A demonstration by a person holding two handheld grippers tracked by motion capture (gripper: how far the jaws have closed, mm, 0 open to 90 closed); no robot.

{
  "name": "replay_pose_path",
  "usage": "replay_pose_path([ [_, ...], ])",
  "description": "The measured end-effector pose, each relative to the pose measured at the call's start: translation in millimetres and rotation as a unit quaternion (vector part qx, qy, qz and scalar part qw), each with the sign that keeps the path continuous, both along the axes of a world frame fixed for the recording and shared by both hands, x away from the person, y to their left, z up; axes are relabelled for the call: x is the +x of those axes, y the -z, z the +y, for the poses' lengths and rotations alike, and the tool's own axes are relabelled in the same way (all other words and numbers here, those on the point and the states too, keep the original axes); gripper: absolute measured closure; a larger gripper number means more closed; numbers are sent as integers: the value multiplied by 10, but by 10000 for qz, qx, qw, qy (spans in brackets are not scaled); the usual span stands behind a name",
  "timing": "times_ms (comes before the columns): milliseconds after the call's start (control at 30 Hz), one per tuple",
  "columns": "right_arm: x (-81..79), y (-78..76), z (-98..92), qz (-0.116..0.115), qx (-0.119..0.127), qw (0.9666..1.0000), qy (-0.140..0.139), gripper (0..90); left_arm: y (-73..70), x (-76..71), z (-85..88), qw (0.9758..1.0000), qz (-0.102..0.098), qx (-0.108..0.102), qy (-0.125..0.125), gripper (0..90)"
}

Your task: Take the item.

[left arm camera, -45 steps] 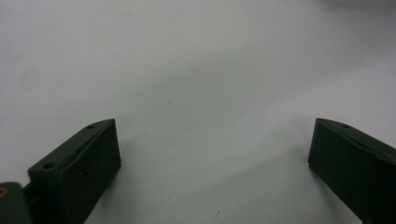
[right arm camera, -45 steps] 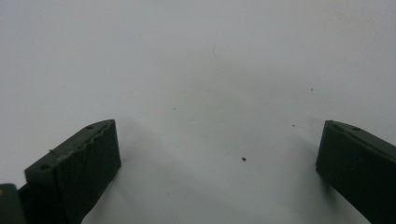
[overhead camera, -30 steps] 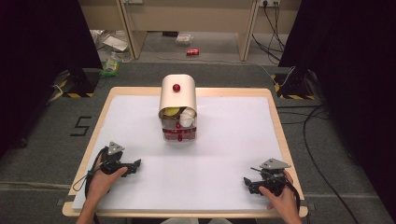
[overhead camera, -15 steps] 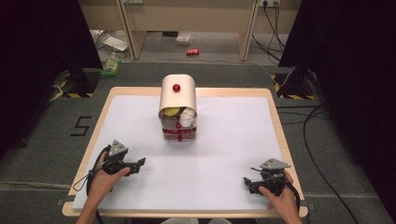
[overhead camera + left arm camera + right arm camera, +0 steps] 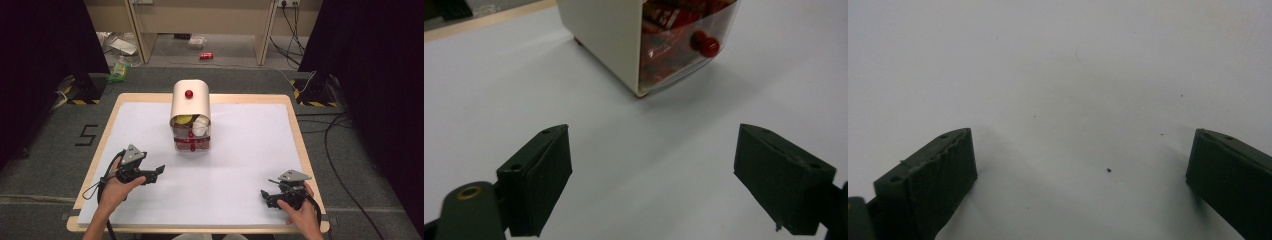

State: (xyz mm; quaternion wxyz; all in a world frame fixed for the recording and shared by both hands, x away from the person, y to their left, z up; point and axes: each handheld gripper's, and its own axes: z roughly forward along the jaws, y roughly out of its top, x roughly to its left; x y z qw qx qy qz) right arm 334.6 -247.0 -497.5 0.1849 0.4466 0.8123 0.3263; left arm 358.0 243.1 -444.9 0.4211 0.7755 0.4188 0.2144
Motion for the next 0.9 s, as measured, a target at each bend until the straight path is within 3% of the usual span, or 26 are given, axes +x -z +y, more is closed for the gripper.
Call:
replay_pose_path([
  [167,0,0,0,-1,0,10000,-1,3,-172,-8,-96,9994,-103,-156,283,152],
  [300,1,0,0,1,0,10000,-1,3,-232,2,-156,9988,-160,-282,378,151],
  [900,2,1,-2,1,-4,10000,-9,2,-572,114,-534,9946,-446,-215,910,152],
])
